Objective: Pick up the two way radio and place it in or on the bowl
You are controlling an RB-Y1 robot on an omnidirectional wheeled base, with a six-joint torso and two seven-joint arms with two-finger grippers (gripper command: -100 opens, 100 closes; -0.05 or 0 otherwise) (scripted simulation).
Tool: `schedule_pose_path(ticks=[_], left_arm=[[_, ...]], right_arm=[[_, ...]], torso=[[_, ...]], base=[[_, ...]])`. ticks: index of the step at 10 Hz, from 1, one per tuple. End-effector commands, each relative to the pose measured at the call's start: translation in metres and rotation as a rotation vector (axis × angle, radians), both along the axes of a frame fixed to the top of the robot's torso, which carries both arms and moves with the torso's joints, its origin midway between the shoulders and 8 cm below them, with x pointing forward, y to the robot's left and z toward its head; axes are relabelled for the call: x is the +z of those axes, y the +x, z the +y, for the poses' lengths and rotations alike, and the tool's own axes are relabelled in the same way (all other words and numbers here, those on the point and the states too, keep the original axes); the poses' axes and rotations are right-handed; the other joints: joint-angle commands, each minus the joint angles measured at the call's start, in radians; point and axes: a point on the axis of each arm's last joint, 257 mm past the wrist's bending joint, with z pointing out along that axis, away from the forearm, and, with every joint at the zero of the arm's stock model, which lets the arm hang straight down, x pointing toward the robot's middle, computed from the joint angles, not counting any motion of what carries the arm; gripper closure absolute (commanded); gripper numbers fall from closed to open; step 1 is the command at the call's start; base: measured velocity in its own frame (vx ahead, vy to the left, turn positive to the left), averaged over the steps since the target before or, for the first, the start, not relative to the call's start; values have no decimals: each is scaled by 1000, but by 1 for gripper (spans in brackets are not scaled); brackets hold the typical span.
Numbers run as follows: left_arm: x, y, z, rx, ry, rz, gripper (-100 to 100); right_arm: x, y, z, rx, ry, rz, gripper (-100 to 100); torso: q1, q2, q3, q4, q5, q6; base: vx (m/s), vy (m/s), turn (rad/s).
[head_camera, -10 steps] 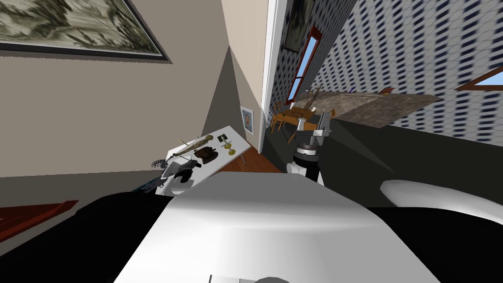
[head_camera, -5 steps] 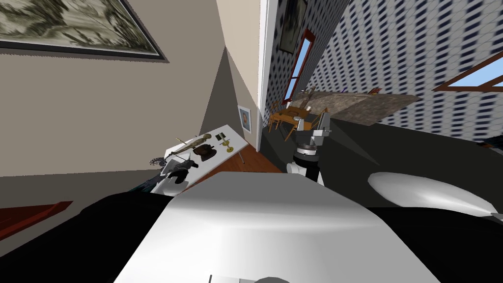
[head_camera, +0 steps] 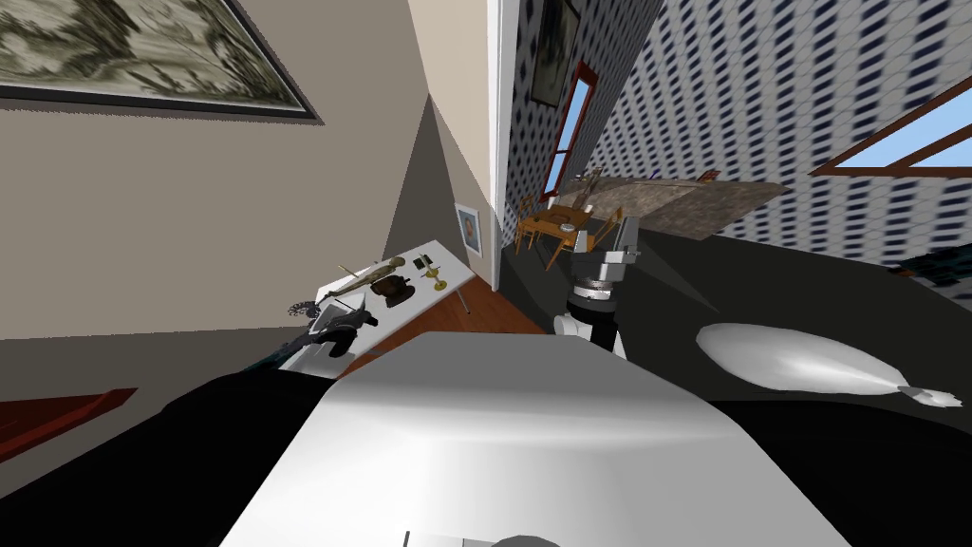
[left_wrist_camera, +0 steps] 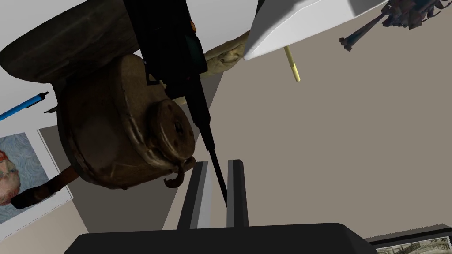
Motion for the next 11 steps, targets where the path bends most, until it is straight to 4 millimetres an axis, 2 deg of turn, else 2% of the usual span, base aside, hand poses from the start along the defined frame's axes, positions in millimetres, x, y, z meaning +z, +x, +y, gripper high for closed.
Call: schedule_pose_path(ticks=[1, 5, 7, 11], left_arm=[[4, -2, 3, -13, 25, 31, 100], [20, -8, 9, -36, 47, 76, 100], [29, -9, 10, -31, 22, 60, 100], [41, -10, 9, -8, -44, 6, 100]], right_arm=[[0, 0, 0, 0, 0, 0, 0], [0, 0, 0, 0, 0, 0, 0], [0, 0, 0, 0, 0, 0, 0], [0, 0, 0, 0, 0, 0, 0]], torso=[[0, 0, 0, 0, 0, 0], [3, -1, 0, 0, 0, 0], [11, -1, -1, 0, 1, 0], [15, -7, -4, -2, 2, 0]], base=[[-87, -43, -38], [-92, 7, -75], [-91, 144, -99], [-17, 157, -57]])
